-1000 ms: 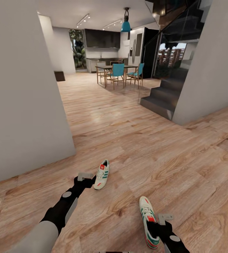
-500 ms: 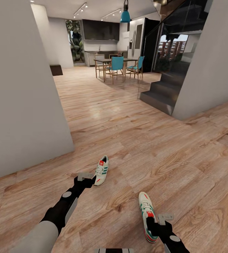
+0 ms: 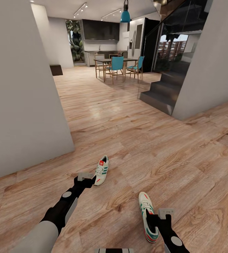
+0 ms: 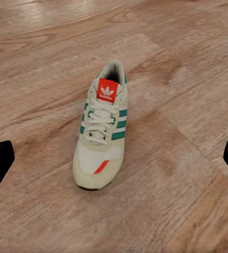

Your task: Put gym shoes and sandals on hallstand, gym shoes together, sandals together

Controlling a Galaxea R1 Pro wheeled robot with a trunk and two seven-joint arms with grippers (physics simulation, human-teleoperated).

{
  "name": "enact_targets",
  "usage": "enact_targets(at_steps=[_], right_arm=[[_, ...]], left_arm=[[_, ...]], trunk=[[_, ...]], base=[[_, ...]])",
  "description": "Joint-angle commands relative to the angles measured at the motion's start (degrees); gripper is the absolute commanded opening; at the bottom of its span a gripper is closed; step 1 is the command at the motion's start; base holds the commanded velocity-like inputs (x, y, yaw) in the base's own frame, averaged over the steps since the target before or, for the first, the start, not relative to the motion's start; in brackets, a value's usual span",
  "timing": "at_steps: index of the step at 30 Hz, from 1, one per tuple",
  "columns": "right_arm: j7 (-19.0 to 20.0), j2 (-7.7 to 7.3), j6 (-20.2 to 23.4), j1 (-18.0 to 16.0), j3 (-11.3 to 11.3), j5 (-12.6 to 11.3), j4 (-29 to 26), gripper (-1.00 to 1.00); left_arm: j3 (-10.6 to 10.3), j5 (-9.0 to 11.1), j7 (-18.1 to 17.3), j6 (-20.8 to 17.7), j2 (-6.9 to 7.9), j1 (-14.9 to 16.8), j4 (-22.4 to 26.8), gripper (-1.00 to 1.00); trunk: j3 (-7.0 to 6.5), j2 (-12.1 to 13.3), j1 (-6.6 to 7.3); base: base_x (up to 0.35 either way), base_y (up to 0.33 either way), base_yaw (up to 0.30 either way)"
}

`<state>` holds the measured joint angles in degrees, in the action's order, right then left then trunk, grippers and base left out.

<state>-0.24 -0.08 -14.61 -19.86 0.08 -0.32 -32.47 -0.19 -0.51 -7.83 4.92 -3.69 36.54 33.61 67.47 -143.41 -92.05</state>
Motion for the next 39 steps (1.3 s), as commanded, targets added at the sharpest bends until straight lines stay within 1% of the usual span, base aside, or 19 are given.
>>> enact_targets(at_steps=[1,3,5,39], right_arm=[[-0.03,-0.01,-0.38,-0.01,0.01,-0.03,0.04,1.0],[-0.03,-0.01,-0.49,-0.01,0.01,-0.04,0.04,1.0],[-0.03,-0.01,-0.55,0.0,0.01,-0.04,0.04,1.0],[-0.03,-0.01,-0.6,-0.01,0.01,-0.04,0.04,1.0]], left_arm=[[0.01,-0.04,-0.11,0.18,0.0,0.03,-0.04,1.0],[0.01,-0.03,-0.09,0.18,0.0,0.03,-0.02,1.0],[0.01,-0.02,-0.1,0.18,0.0,0.03,-0.03,1.0],[0.01,-0.02,-0.09,0.18,0.0,0.03,0.05,1.0]], trunk=[[0.05,-0.02,0.01],[0.11,-0.02,0.01],[0.67,-0.04,-0.04],[11.3,-0.5,-0.92]], base=[[0.0,0.0,0.0],[0.0,0.0,0.0],[0.0,0.0,0.0],[0.0,0.0,0.0]])
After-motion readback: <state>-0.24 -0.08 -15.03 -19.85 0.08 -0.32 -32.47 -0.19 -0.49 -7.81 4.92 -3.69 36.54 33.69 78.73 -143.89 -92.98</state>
